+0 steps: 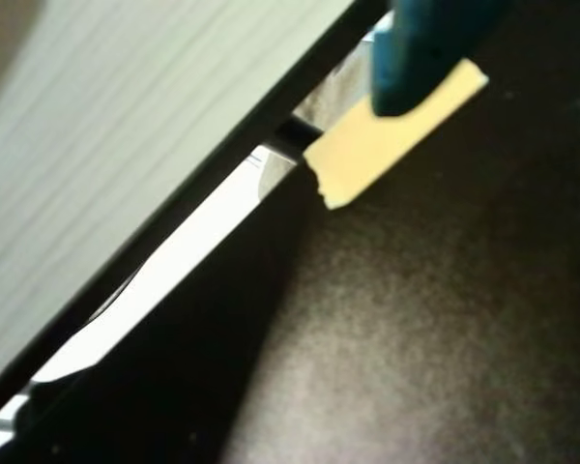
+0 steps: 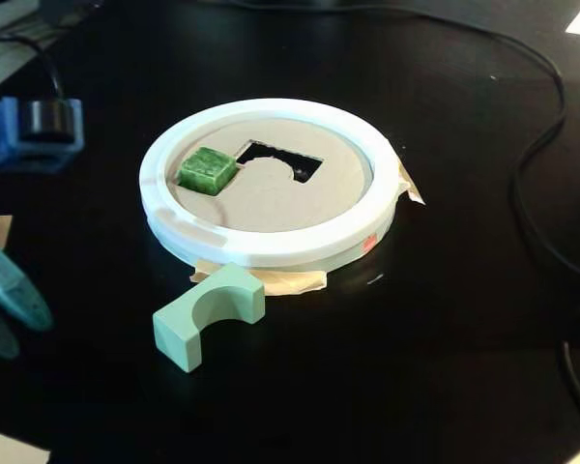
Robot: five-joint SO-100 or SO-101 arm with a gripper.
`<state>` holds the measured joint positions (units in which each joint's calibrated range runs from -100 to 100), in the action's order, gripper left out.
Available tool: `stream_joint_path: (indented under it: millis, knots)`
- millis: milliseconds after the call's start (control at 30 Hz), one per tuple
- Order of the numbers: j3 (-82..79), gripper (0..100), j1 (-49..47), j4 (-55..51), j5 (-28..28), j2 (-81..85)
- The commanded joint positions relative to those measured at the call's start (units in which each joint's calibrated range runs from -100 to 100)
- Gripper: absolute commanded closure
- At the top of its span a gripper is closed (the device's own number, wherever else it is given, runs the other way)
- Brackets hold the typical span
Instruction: Pick up the square block and drop it in corresponding square shaped hole
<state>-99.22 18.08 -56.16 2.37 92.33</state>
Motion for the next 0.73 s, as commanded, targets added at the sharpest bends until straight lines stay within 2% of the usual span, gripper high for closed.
stream_joint_path:
  millis: [0, 700]
  knots:
    - [-0.1, 14, -0.5, 1.8, -0.3, 0.8]
    - [-0.1, 14, 1.0, 1.8, -0.3, 0.9]
